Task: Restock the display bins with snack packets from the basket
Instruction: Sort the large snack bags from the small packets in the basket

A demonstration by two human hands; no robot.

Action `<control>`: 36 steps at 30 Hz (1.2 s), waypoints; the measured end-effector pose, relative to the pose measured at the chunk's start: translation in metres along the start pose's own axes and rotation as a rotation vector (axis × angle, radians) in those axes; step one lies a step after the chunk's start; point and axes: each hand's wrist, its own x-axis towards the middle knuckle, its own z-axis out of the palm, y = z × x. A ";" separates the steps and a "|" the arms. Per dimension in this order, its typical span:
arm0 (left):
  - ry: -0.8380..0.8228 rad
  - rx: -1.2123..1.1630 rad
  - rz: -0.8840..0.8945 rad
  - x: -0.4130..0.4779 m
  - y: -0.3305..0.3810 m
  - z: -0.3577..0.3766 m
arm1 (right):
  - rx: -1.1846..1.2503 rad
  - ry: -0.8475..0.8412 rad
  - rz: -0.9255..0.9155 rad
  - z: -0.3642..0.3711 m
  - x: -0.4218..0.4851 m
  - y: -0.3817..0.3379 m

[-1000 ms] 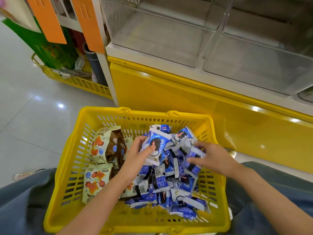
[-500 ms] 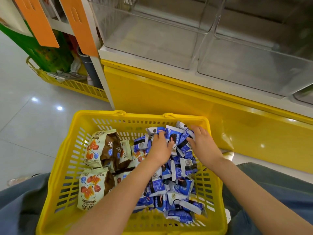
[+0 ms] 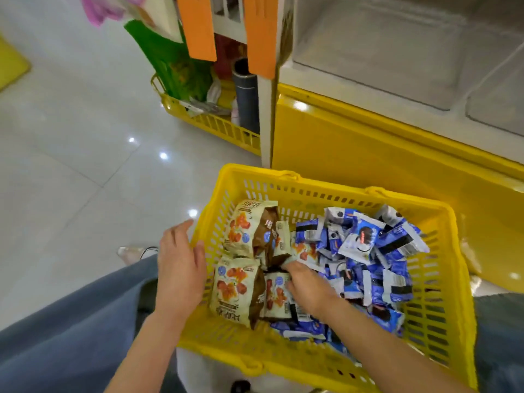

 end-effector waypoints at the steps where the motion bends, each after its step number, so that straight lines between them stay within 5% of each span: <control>1: -0.059 -0.055 -0.083 -0.002 -0.012 0.000 | -0.044 -0.034 0.013 0.004 0.006 0.000; 4: -0.215 -0.238 -0.194 -0.006 -0.030 0.005 | -0.106 -0.120 0.085 0.009 0.016 0.004; 8: -0.182 -0.311 -0.157 -0.009 -0.033 0.008 | -0.054 -0.197 0.216 0.011 0.025 0.010; 12: -0.188 -0.326 -0.159 -0.006 -0.034 0.010 | 0.092 -0.085 0.298 0.007 0.027 0.012; 18: -0.189 -0.303 -0.186 -0.006 -0.033 0.009 | -0.039 0.036 0.210 -0.020 0.006 0.008; 24: -0.067 0.105 -0.148 -0.009 -0.023 0.006 | -0.247 0.132 0.054 -0.074 -0.027 -0.017; 28: 0.075 0.124 0.021 -0.014 -0.003 -0.005 | -0.558 0.191 -0.152 -0.104 -0.052 -0.036; 31: -0.234 -0.147 0.252 -0.021 0.024 -0.014 | -0.784 0.253 -0.373 -0.120 -0.069 -0.059; 33: -0.433 -0.129 0.372 -0.026 0.036 -0.011 | -0.817 0.271 -0.511 -0.130 -0.078 -0.079; 36: -0.487 -0.064 0.394 -0.033 0.041 -0.005 | -0.686 0.292 -0.772 -0.137 -0.085 -0.097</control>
